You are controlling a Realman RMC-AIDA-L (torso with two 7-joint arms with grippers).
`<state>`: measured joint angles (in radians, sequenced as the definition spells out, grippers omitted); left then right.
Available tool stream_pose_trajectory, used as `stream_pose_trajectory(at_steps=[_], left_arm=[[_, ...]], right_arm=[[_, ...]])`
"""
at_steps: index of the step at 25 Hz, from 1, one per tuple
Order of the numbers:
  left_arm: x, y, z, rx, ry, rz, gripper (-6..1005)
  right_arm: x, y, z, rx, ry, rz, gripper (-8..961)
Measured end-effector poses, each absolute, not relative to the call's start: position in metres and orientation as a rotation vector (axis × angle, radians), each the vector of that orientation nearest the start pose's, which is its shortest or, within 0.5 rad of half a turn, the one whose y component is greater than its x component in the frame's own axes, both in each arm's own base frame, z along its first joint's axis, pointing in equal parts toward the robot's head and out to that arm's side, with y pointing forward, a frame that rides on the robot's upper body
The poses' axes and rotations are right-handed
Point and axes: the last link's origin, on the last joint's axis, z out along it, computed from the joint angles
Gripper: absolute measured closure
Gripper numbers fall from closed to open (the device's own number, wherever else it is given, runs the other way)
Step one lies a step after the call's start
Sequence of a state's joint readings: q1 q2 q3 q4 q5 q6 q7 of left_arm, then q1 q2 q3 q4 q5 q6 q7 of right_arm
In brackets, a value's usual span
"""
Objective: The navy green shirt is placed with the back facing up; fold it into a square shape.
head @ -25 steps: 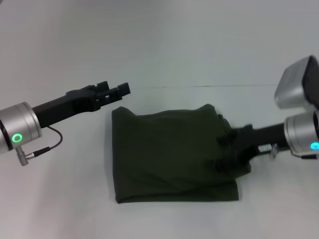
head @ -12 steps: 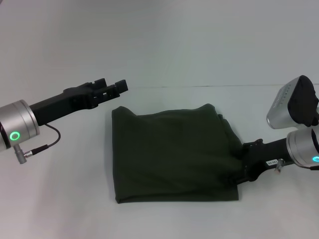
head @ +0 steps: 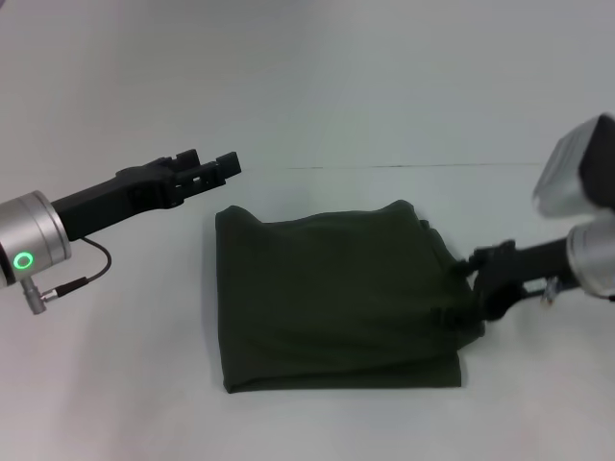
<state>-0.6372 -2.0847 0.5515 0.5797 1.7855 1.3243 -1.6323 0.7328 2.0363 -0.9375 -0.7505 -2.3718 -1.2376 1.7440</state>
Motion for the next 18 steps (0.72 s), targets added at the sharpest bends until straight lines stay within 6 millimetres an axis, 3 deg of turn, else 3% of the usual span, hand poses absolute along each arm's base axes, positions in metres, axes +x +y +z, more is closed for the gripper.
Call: stream_pose_trajectory(at_steps=[6,13,18], left_arm=[[-0.239,0.395,0.029,-2.264,-0.984,-1.03,76],[-0.238,0.396,0.03,-2.262,-0.976,-1.031,76],[-0.236,0.398,0.03,-2.262,-0.972,-1.029,77]], right_arm=[[0.227,0.414,0.018,-2.678,0.592,0.081,37],[0.242,0.416,-0.012,-2.64,0.525,-0.159,37],[0.252,0.415,-0.017,-2.628,0.521,-0.256,37]])
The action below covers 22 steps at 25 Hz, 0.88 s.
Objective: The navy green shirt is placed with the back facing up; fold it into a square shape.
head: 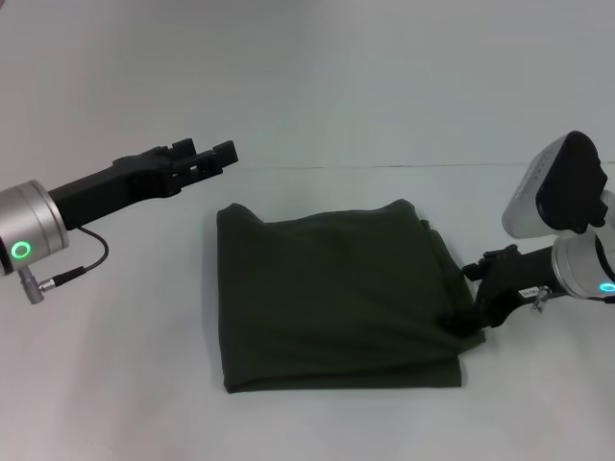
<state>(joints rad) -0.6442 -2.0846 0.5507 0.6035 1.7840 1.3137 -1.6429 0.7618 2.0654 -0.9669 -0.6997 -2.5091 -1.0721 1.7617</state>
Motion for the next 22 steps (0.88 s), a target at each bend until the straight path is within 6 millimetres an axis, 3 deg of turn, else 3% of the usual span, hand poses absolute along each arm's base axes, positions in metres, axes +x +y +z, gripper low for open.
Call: stream_pose_trajectory(at_steps=[8,17,20,22], left_arm=[[-0.235,0.4,0.031,-2.266,-0.968,-1.028,77],[-0.234,0.399,0.032,-2.269,-0.965,-1.034,77],[-0.234,0.399,0.032,-2.269,-0.965,-1.034,77],[-0.235,0.398,0.031,-2.27,-0.966,-1.034,76]], right_arm=[[0.251,0.42,-0.007,-2.589,0.529,-0.247,37],[0.206,0.44,0.034,-2.519,0.671,0.305,37],[0.196,0.454,0.028,-2.433,0.705,0.344,37],[0.192,0.462,0.011,-2.392,0.698,0.315,37]])
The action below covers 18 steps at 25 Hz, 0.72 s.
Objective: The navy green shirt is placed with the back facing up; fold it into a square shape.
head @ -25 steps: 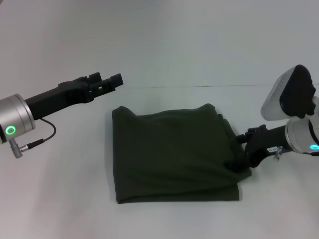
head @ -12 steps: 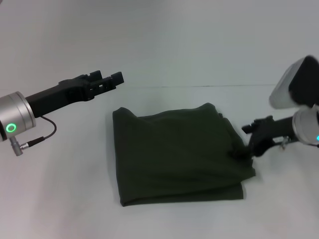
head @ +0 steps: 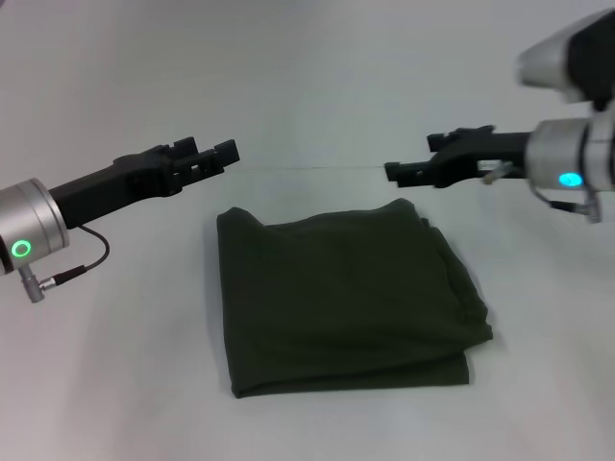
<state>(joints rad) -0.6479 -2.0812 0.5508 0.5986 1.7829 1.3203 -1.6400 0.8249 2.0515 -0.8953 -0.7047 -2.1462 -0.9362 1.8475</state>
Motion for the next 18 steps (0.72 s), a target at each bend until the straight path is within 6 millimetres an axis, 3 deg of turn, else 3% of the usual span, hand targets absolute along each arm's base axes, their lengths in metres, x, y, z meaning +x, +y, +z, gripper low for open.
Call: stream_pose_trajectory(at_steps=[3,7,18], left_arm=[[-0.235,0.398,0.03,-2.27,-0.967,-1.033,76],[-0.235,0.398,0.029,-2.272,-0.968,-1.033,76],[-0.237,0.396,0.028,-2.266,-0.975,-1.033,76]], right_arm=[[0.185,0.468,-0.023,-2.369,0.642,0.215,37],[0.189,0.47,-0.05,-2.333,0.595,0.088,37],[0.237,0.463,-0.054,-2.198,0.641,-0.056,37]])
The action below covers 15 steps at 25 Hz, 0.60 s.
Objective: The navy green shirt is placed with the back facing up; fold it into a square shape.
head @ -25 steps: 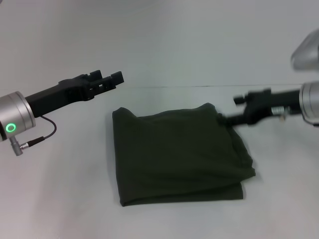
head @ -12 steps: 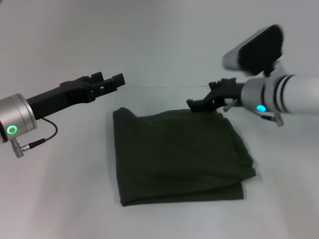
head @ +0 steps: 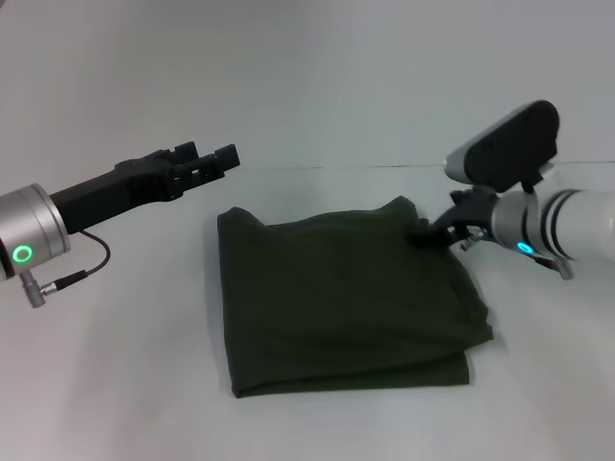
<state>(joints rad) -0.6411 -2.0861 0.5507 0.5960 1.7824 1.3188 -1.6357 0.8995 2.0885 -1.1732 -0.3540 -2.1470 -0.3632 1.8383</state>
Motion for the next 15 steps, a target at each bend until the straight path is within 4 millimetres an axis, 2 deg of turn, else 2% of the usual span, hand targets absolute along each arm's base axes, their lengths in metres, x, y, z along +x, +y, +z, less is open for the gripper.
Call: stream_pose_trajectory(at_steps=[3,8,11,15], left_arm=[[-0.237,0.396,0.028,-2.264,-0.975,-1.03,76],[-0.238,0.396,0.028,-2.263,-0.976,-1.027,76],[-0.239,0.396,0.029,-2.26,-0.978,-1.024,76],[-0.243,0.393,0.029,-2.261,-0.976,-1.013,76]], right_arm=[[0.251,0.461,-0.049,-2.14,0.644,-0.085,37],[0.262,0.461,-0.04,-2.065,0.677,-0.07,37],[0.262,0.462,-0.027,-2.008,0.739,0.03,37],[0.252,0.455,-0.012,-2.037,0.82,0.257,37]])
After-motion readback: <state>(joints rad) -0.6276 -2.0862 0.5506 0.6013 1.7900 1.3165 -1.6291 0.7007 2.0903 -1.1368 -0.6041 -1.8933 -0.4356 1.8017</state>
